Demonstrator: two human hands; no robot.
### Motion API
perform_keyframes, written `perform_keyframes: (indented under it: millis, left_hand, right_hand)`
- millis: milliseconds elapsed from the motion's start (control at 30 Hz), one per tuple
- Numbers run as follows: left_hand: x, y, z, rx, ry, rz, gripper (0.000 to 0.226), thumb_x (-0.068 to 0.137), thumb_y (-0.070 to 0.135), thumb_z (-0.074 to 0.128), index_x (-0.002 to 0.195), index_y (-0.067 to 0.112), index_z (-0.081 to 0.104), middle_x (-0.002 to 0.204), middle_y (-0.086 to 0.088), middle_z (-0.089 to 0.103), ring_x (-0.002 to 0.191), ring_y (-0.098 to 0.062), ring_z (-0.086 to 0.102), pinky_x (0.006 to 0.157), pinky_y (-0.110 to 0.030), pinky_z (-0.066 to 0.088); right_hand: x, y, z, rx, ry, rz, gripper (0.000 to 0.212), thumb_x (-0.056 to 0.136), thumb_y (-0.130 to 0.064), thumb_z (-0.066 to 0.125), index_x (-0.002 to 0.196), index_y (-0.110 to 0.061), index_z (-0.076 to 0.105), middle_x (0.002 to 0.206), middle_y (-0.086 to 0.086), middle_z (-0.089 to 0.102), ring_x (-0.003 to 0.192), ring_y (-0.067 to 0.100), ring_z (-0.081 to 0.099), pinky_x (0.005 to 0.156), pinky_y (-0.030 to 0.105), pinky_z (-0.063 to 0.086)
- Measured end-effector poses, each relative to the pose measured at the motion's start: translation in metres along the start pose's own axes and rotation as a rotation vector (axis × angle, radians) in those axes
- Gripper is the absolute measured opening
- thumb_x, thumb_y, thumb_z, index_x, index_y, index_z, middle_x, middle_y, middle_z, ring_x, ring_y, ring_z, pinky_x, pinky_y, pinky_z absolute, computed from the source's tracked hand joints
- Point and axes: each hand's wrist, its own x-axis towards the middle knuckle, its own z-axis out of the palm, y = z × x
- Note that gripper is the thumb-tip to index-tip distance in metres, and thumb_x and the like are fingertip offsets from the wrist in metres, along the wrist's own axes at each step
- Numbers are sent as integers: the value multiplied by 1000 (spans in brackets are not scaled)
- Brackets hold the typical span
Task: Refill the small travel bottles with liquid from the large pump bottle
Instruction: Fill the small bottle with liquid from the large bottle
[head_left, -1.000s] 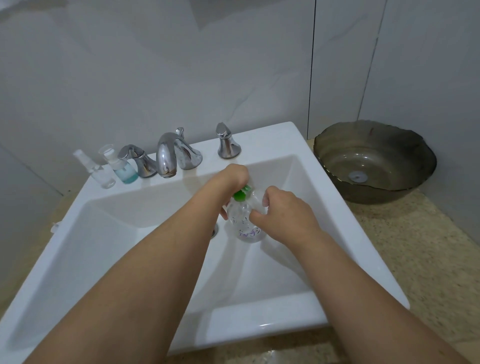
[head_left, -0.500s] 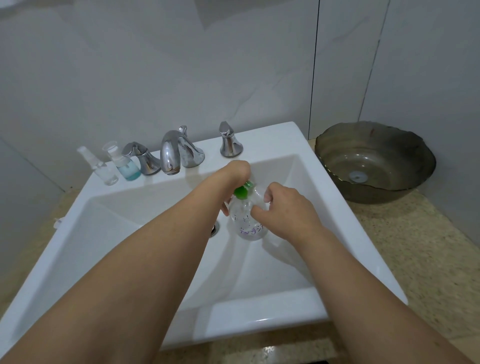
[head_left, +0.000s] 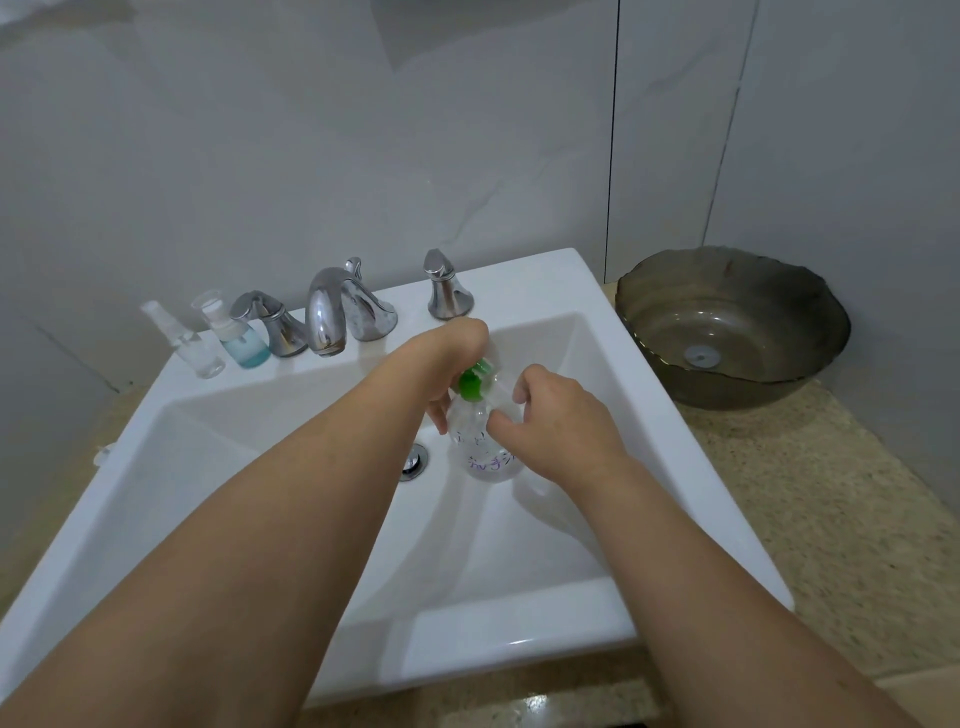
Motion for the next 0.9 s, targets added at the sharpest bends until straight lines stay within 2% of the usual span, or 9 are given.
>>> perform_keyframes:
  millis: [200,333,400,467,567,633,700,800,900]
  left_hand:
    - [-3,-3,14,37,170,118,36,97,-1,34,122,-9,59,124,-32,59,107,-56,62,85,-70,54]
    - [2,-2,13,17,206,145,40,103,1,28,133,-6,53,135,-28,55,119,-51,58,93,-65,53]
    - [4,-2,12,-4,182,129,42,107,6,26,138,-6,51,139,-29,54,125,-50,55,102,-60,49]
    - [4,-3,11,-8,159,116,42,104,9,27,132,-5,55,128,-30,60,114,-54,61,96,-63,53]
    - [3,-5,6,-33,99,62,56,100,38,28,122,-2,60,114,-24,67,98,-48,66,91,-60,55]
    - [2,-3,1,-74,52,23,77,98,65,22,124,0,55,122,-22,64,106,-48,62,97,-60,50]
    - [0,-1,-4,-113,-7,-6,92,92,78,21,139,4,47,134,-24,58,121,-52,54,100,-67,45]
    - [0,1,-9,-117,-39,-20,97,92,79,20,152,5,37,139,-25,54,129,-54,48,102,-74,39]
    - [1,0,-9,-95,-37,-16,85,97,72,20,147,6,41,126,-21,57,117,-49,53,100,-73,41]
  right_hand:
    - [-1,0,1,-53,-57,32,33,82,-45,59,95,-16,50,85,-3,55,79,24,55,65,32,39]
    - [-1,0,1,-53,-67,36,35,82,-47,59,97,-16,51,86,-3,56,82,23,56,67,33,42]
    - [-1,0,1,-47,-64,36,35,82,-47,59,97,-16,51,86,-2,57,82,23,56,68,34,43]
    - [0,0,2,-43,-55,34,34,81,-46,60,96,-17,51,85,-3,57,82,23,56,68,33,43]
    - [1,0,1,-45,-30,17,32,80,-46,60,96,-18,51,86,-4,58,81,22,56,67,32,41]
    - [1,0,0,-40,2,7,32,80,-46,59,96,-19,52,87,-5,58,81,21,56,67,31,39]
    - [1,-1,0,-32,30,0,31,80,-46,59,96,-20,51,88,-6,59,81,19,55,67,31,38]
    - [2,0,-1,-23,45,-12,31,80,-46,60,96,-21,51,88,-6,59,81,20,55,67,31,38]
    - [1,0,0,-21,40,-15,30,80,-45,60,95,-20,51,87,-6,59,81,20,55,67,31,39]
